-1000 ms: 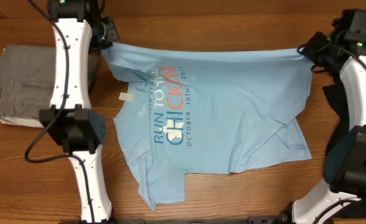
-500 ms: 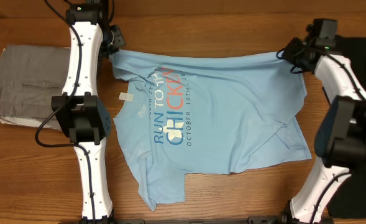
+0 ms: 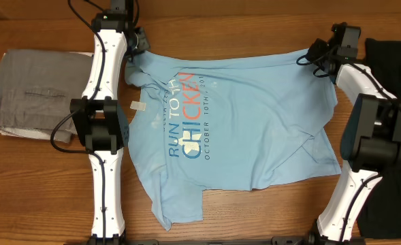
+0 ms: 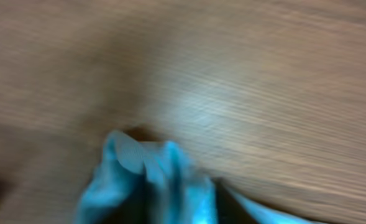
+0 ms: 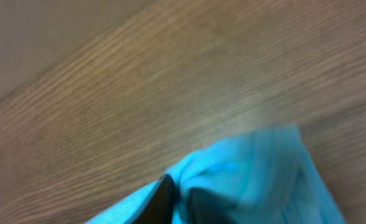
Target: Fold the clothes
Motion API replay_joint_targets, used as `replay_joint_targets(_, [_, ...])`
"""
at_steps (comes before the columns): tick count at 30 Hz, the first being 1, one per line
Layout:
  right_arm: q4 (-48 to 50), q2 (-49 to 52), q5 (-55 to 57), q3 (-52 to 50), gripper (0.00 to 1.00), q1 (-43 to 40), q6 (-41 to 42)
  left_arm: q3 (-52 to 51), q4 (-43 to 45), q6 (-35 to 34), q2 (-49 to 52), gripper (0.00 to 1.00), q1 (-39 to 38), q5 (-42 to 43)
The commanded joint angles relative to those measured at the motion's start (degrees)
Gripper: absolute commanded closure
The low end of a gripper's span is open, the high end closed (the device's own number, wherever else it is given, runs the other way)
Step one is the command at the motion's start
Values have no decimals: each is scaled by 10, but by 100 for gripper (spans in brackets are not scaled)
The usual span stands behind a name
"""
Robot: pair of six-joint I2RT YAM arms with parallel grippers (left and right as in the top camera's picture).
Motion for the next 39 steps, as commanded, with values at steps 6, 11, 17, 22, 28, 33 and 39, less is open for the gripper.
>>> replay_joint_targets(6, [-46,-49,-34,58,0,-9,-19,68,-18,39,-42,0,6,111])
replay_joint_targets(11, [-193,-101,-102,88,0,-22,2,90,-115,39,-90,0,-2,116])
replay_joint_targets(17, [-440,-127,-138,88,0,-19,1,86,-337,58,-100,24,-26,72])
replay_joint_targets(22, [-592,-125,-124,75,0,-5,1,64,-360,73,-101,29,-60,103])
replay_joint_targets(28, [-633,-125,-84,73,15,-13,4,63,-339,61,-101,29,-101,70])
replay_joint_targets(33, [-607,-125,-75,73,32,-20,-17,62,-276,62,-101,71,-109,69])
replay_joint_targets(39, [-590,-125,-106,75,31,-45,3,62,-186,38,-101,93,-103,68])
